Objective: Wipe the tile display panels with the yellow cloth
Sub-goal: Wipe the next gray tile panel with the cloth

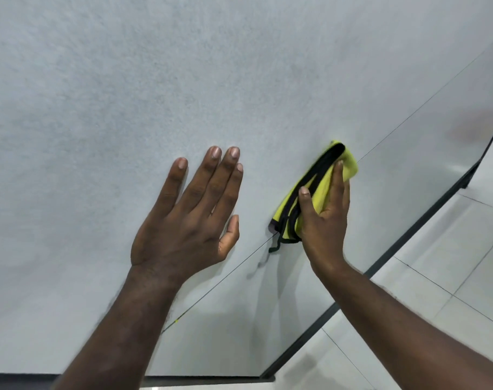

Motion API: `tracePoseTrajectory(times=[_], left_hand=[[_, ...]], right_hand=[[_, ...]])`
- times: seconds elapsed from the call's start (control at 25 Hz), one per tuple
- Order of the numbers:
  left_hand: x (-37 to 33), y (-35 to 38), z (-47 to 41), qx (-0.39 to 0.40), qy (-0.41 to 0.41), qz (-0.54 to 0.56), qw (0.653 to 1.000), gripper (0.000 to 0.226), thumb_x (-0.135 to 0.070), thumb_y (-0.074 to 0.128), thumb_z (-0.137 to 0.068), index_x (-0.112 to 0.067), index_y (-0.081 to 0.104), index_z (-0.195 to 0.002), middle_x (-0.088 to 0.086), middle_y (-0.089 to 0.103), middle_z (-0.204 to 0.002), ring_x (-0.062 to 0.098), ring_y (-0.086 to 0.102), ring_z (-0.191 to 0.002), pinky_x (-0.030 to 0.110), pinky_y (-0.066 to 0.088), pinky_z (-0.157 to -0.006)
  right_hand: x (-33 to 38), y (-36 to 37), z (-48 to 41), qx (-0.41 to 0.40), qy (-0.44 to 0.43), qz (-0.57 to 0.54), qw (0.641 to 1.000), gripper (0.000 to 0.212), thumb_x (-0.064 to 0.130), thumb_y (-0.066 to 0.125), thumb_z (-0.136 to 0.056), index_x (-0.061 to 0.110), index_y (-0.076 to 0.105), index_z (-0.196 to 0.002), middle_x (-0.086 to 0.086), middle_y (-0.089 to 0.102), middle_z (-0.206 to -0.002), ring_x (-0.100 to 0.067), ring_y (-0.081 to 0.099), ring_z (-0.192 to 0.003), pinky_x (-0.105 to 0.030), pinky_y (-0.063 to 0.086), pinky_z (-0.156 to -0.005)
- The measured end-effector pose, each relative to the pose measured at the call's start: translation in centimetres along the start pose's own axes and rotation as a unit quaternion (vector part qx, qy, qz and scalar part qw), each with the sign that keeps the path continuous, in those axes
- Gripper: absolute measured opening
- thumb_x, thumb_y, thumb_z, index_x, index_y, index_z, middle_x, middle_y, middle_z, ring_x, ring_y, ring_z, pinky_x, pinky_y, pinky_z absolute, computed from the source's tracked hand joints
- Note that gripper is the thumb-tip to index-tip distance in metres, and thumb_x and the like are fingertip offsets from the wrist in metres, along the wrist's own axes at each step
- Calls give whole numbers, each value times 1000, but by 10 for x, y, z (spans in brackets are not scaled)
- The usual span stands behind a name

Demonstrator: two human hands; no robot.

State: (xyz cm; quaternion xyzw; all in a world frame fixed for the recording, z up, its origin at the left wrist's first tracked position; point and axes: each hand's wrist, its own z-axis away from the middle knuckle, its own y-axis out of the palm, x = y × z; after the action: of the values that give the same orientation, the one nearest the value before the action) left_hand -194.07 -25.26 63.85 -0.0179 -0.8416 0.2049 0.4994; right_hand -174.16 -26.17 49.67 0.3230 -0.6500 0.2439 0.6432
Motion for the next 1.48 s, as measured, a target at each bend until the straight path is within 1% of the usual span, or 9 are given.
tracePoseTrajectory(times=[0.2,0.4,0.56,0.72,0.88,1.04,1.2,1.36,1.48], left_hand=[[-3,2,0,-12,-5,-7,1000,76,-40,51,-105,-2,34,-168,16,34,-174,33,35,-160,59,27,-128],[-4,0,0,-5,-5,-5,1000,76,-40,53,-104,-2,35,-167,16,35,-174,34,34,-160,60,27,-128],[-4,0,0,-12,-6,-13,1000,76,-40,54,-103,-3,37,-167,15,36,-173,33,35,-159,60,29,-127],[-3,0,-1,-7,1,-14,1000,76,-40,54,-103,-3,36,-167,16,36,-173,34,35,-158,61,28,-127],[-5,0,1,-8,-5,-19,1000,76,-40,55,-102,-3,37,-167,16,37,-172,34,35,-158,61,30,-126],[-5,0,0,-1,-4,-9,1000,75,-40,53,-104,-2,36,-167,16,36,-172,34,34,-159,62,32,-126],[-5,2,2,-4,-5,-10,1000,74,-39,52,-105,-2,35,-167,16,35,-173,35,34,-159,61,28,-127],[-4,1,1,-5,-1,7,1000,72,-34,50,-104,-2,35,-167,17,33,-174,34,32,-161,60,22,-131],[1,-2,4,-4,-4,55,998,70,-29,49,-104,-3,36,-167,15,31,-175,32,29,-163,57,19,-134]], right_hand=[[-20,-10,-13,-6,221,-54,974,74,39,62,-105,53,19,-163,-3,43,-158,-22,49,-139,-34,41,-106],[-6,5,13,-22,42,-40,998,76,35,73,-99,59,28,-156,2,33,-151,-6,39,-140,-27,36,-117],[-15,11,20,-46,277,-106,954,69,36,65,-104,51,27,-160,-7,36,-153,-22,48,-132,-34,40,-106],[-7,14,29,-22,99,-74,992,73,24,70,-101,44,29,-158,5,35,-146,20,33,-128,-6,35,-104],[-20,13,22,-38,278,-74,957,69,32,56,-108,53,18,-162,-7,32,-157,-28,45,-142,-39,41,-110],[-13,17,33,-23,110,-53,992,74,28,62,-105,50,20,-161,0,30,-159,-16,32,-149,-32,36,-118],[-25,13,31,-35,256,-73,963,73,21,58,-107,50,20,-162,2,38,-158,-20,47,-139,-35,43,-105],[0,24,50,-31,47,-19,998,78,19,62,-104,53,21,-160,8,32,-164,-9,33,-150,-29,36,-119],[0,31,43,-49,171,-57,982,76,22,56,-106,56,17,-161,5,34,-165,-20,40,-150,-43,40,-121]])
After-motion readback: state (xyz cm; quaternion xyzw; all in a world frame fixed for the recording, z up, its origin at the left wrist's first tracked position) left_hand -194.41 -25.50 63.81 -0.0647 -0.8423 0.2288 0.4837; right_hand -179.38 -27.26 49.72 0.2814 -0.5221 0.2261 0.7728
